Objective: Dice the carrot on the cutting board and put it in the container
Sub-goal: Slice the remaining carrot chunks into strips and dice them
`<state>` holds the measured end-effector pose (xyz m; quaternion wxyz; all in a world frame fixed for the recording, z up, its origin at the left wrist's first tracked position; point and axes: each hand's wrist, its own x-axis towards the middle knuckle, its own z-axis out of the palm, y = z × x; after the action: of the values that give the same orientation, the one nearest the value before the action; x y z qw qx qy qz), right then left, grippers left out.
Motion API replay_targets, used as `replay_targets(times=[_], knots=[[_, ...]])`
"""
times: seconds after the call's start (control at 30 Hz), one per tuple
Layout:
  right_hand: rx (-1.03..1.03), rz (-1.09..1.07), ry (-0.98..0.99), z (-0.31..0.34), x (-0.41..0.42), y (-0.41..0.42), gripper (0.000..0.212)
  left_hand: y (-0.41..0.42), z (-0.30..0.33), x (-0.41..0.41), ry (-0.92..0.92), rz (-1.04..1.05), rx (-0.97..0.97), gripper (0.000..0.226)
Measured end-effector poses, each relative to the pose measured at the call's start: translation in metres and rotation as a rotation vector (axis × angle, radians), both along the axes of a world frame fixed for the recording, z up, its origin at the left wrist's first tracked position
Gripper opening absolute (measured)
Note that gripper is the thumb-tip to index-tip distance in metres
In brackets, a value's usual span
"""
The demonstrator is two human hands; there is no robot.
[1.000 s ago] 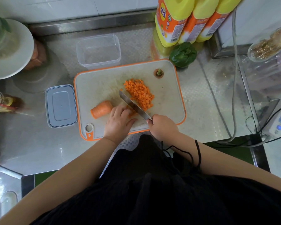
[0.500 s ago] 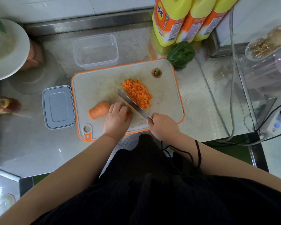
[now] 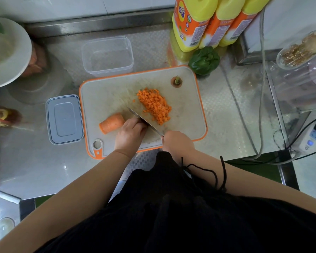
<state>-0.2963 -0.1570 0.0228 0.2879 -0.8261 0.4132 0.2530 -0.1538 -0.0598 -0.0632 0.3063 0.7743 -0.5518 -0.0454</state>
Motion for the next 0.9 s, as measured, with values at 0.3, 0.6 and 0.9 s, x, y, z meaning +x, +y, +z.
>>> replay_targets(times=[0.3,0.6,0.9], knots=[[0.079,-0.156,-0.133,0.002,-0.004,-0.021,0.031,0.003,0.011,-0.002,-0.017,-0.006,-0.002,0.019],[-0.027,0.019,-0.024,0.004,0.003,0.001,0.014,0.005,0.007,0.003,-0.008,-0.032,0.061,0.023],[0.044,-0.064,-0.031,-0.006,0.015,-0.004,0.026,0.004,0.003,0.006,0.009,-0.063,0.050,0.012]])
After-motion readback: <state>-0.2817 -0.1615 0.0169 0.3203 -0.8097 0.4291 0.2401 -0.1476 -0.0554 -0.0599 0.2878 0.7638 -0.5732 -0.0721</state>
